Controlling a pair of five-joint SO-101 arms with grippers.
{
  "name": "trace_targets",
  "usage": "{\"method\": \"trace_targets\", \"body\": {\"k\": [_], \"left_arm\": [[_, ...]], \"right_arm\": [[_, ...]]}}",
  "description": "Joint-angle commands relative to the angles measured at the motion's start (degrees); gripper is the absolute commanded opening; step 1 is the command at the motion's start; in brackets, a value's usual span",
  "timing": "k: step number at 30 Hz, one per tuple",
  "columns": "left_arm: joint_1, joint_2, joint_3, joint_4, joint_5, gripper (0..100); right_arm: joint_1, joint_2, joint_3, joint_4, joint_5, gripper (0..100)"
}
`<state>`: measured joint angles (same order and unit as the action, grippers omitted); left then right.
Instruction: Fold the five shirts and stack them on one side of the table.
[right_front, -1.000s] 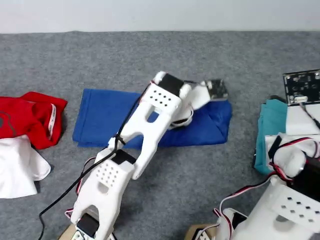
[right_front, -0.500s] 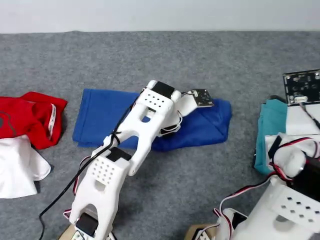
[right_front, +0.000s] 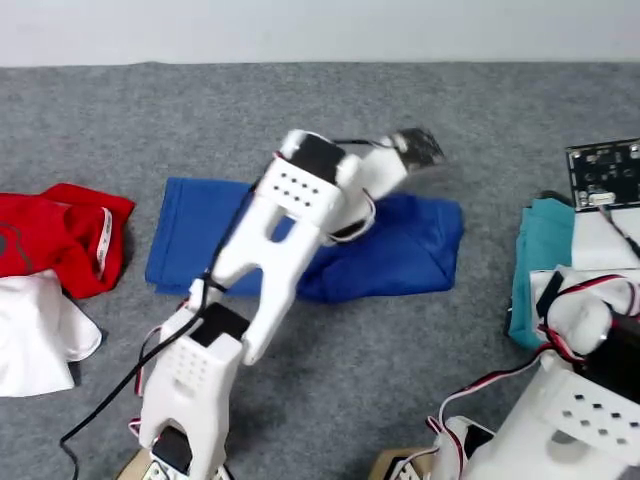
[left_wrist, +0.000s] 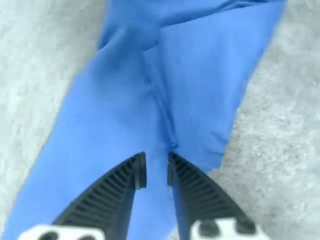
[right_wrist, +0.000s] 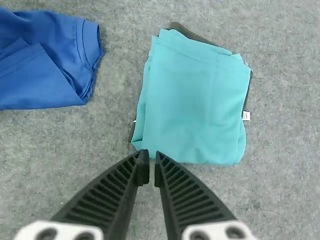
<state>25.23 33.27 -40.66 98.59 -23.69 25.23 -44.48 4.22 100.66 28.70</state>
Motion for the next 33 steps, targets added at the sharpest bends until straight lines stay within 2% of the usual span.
{"method": "trace_targets", "body": {"k": [1,8,15,18,25,33], "left_arm": [[-8.18,-3.96,-1.71,1.76,6.07,8],[-28.66,-3.34,-0.57,1.93,4.75,19],[-40.35,3.52,0.13,0.7,2.11,23],[-42.02,7.21,0.13,-0.35,2.11,25],[-41.67,13.01,0.04,-4.92,2.55,25],[-40.35,20.84,-3.65,-6.24,4.84,24]], "right_arm": [[0.31,-0.66,0.09,2.15,-0.7,3.2],[0.31,-0.66,0.09,2.24,-0.62,3.2],[0.31,-0.66,0.09,2.24,-0.62,3.2],[0.31,-0.66,0.09,2.24,-0.62,3.2],[0.31,-0.66,0.09,2.24,-0.62,3.2],[0.31,-0.66,0.09,2.24,-0.62,3.2]]}}
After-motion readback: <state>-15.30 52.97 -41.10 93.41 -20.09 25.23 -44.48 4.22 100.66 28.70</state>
